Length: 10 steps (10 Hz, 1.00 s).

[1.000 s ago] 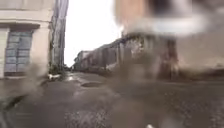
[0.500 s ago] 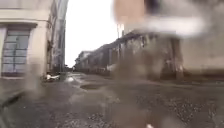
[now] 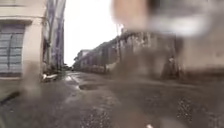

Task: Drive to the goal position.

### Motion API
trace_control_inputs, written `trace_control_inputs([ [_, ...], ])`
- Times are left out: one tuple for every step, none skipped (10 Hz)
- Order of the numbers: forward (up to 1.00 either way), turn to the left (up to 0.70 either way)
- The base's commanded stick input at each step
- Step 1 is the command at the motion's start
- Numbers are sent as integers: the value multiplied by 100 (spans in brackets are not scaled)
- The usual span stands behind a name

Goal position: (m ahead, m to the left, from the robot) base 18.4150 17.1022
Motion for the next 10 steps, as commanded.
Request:
trace_control_inputs([
  [30,2],
  [30,2],
  [30,2],
  [30,2],
  [30,2],
  [30,2],
  [30,2],
  [30,2],
  [30,2],
  [30,2],
])
